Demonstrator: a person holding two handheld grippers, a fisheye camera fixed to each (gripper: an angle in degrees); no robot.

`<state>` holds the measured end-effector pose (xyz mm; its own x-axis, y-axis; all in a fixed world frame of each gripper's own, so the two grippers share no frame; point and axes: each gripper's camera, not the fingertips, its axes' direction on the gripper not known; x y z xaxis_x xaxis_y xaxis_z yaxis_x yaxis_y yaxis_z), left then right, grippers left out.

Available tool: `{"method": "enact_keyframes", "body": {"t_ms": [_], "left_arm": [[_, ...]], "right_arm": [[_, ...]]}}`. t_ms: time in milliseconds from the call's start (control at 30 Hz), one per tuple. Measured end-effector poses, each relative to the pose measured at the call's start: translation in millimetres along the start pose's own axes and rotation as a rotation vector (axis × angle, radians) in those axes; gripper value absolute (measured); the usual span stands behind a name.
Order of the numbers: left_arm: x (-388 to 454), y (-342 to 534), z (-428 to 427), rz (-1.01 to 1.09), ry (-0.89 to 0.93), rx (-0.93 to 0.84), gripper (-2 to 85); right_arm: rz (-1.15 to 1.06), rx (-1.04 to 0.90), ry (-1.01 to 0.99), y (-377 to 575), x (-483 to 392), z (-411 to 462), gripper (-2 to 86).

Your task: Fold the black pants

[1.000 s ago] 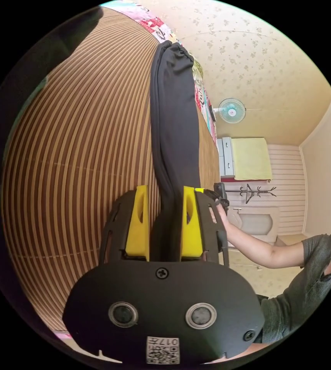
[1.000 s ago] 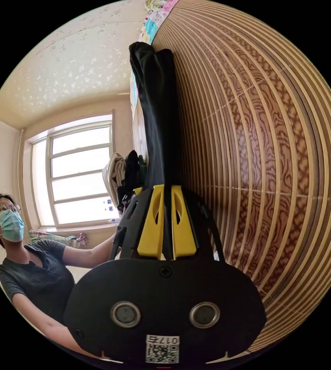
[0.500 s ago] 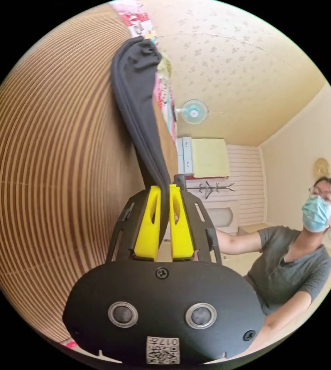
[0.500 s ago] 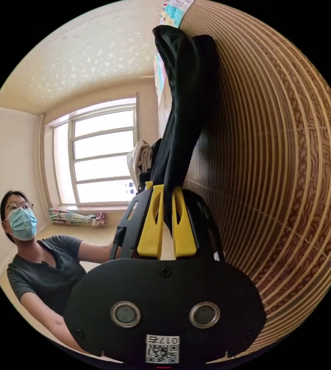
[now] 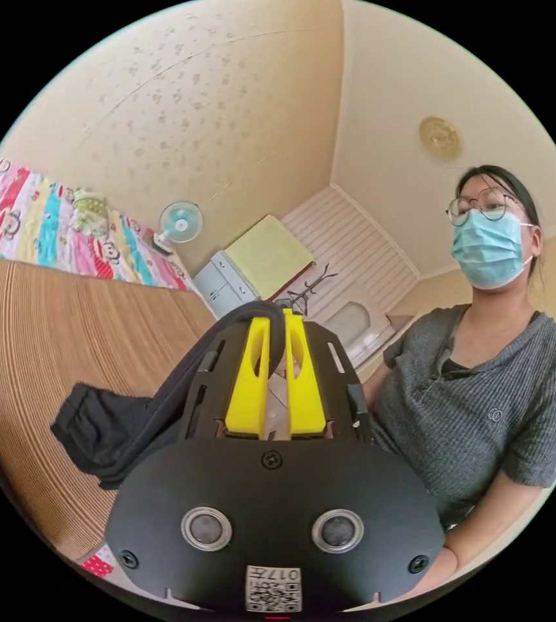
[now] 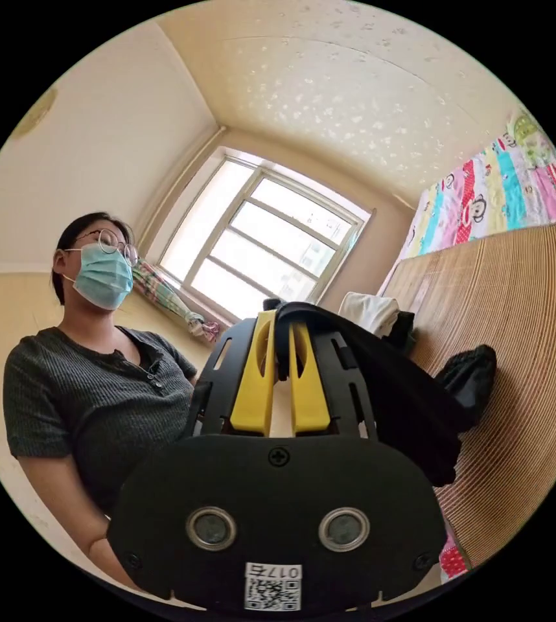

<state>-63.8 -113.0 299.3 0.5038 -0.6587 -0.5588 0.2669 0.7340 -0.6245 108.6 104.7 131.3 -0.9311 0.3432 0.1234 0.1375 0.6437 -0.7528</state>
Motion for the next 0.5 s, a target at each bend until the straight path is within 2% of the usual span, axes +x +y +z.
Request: {"method": "enact_keyframes", "body": {"t_ms": [67, 167, 300, 433, 500], "left_arm": [[53, -18, 11, 0.102, 0.067, 0.016, 4.3], [104, -37, 25, 0.198, 0.042, 0.018, 4.2], [124, -56, 40, 0.187, -0.019, 0.046, 4.1], [77, -69, 78, 0.044, -0.236, -0.018, 4.2], [36, -73, 98, -0.053, -0.307, -0.052, 4.2]], "right_arm": [[-0.101, 0.000, -0.019, -13, -47, -1, 0.6], [-0.221, -0.031, 0.058, -35, -111, 2, 0.7], [-0.332, -0.050, 0.165, -65, -149, 9, 0.6], [-0.142, -0.099, 0.467, -97, -89, 21, 0.5], [-0.053, -0.165, 0.634, -111, -18, 36, 0.5]]}}
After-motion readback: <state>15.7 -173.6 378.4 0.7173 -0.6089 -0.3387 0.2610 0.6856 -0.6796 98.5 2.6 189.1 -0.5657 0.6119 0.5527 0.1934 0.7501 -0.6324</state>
